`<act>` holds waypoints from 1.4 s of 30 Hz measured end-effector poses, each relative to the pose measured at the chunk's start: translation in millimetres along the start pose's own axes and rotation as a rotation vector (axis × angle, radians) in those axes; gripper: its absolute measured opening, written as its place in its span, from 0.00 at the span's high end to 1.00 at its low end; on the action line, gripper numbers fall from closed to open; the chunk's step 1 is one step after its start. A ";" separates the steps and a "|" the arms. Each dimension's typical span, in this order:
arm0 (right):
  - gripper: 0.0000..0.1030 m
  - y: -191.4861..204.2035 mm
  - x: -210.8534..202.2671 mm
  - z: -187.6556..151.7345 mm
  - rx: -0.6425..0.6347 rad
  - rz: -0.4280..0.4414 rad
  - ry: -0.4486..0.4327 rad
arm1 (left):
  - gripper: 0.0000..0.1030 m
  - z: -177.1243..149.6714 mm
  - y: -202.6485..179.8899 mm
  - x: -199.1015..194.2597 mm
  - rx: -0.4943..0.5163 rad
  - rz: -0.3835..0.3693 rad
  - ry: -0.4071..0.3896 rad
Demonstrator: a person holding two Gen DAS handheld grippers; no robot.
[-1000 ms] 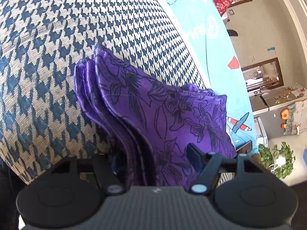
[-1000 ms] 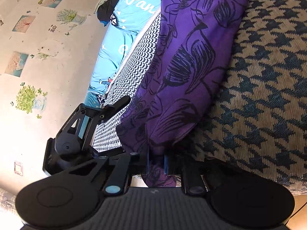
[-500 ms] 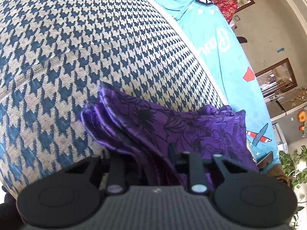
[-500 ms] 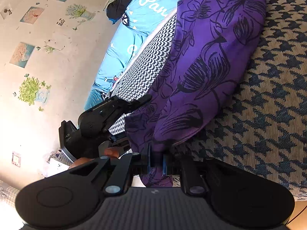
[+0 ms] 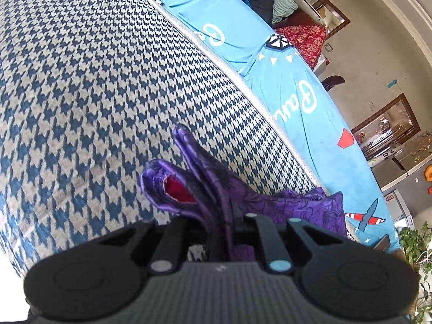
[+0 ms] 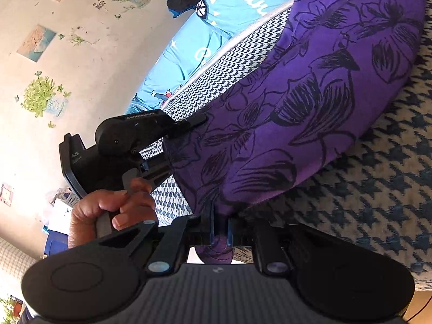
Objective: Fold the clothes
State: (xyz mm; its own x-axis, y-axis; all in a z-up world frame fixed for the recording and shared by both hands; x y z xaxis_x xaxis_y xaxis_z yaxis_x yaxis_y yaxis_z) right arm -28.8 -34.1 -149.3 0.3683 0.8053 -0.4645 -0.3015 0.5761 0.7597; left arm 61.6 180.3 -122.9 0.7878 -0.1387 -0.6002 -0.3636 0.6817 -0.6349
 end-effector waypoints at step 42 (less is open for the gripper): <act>0.67 -11.4 0.5 106.5 -0.447 -0.131 0.065 | 0.21 -23.9 -26.7 29.6 0.300 0.190 0.111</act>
State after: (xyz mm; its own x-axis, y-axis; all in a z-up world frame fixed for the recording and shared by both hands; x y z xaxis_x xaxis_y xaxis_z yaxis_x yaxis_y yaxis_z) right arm 68.5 -55.1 -109.7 0.3770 0.7209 -0.5816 -0.6108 0.6655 0.4290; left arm 82.7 140.8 -135.3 0.6557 -0.0551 -0.7531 -0.3237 0.8805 -0.3462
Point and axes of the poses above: each gripper's, at about its wrist camera, not at the fingertips, and x roughly the way its jaws point, y to its left, z to its top, the point moved 10 cm from there along x, roughly the way its jaws point, and after that the axes turned 1 degree about z, right-handed, at the moved point
